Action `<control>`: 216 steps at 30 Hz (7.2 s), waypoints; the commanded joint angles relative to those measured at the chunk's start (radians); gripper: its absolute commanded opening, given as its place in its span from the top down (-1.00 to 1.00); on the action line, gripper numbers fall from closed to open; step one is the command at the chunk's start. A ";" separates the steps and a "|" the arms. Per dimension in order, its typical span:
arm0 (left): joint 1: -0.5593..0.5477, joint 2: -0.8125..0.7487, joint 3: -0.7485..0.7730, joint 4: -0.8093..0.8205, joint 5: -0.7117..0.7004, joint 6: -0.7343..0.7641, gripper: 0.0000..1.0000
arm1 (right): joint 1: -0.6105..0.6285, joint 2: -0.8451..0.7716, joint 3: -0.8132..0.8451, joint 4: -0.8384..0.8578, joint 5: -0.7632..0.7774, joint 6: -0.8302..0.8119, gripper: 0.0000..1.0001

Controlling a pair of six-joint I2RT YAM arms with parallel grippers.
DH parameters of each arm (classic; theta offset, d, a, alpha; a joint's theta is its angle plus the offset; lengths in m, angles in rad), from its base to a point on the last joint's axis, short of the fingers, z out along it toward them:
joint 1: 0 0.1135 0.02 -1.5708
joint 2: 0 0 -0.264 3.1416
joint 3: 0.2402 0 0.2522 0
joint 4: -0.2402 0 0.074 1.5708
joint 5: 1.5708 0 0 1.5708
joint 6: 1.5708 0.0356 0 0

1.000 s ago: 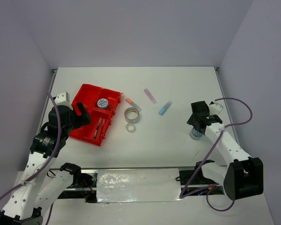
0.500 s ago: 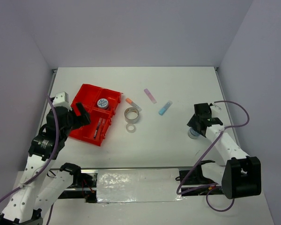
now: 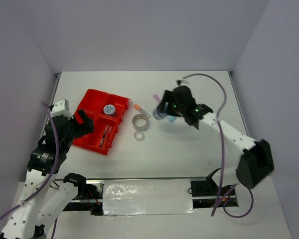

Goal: Sort the stationery into containers
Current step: Pick up the stationery from the center of the board, then place the stationery in the storage box, then pick up the pen from the center of the board, then place the pen in the storage box.

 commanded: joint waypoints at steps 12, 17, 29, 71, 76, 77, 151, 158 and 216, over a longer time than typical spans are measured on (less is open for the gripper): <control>0.010 -0.005 -0.003 0.065 0.049 0.036 -0.99 | 0.218 0.886 0.982 0.262 -0.076 -0.219 0.98; 0.008 0.004 0.001 0.065 0.062 0.044 -0.99 | 0.219 0.993 1.087 0.242 -0.145 -0.263 0.96; 0.008 0.005 0.000 0.068 0.066 0.045 -0.99 | 0.218 1.057 1.136 0.213 -0.196 -0.264 0.75; 0.010 0.132 0.012 0.089 0.147 0.004 -0.99 | 0.049 0.530 0.673 -0.039 0.107 -0.107 -0.99; -0.016 0.234 0.084 0.092 0.174 -0.076 -0.99 | -0.012 0.508 0.542 -0.040 -0.060 -0.267 -0.99; -0.051 0.263 0.115 0.098 0.136 -0.088 -0.99 | -0.016 0.510 0.536 -0.061 -0.029 -0.266 -0.98; -0.303 0.363 0.060 0.605 0.347 -0.269 -0.94 | 0.254 0.067 0.128 0.457 -0.379 -0.333 0.99; -0.302 0.360 0.052 0.626 0.344 -0.271 -0.78 | 0.297 0.063 0.162 0.472 -0.465 -0.319 0.97; 0.111 0.958 0.454 0.376 -0.422 -0.154 -0.96 | 0.023 0.097 -0.133 0.310 -0.151 -0.093 -1.00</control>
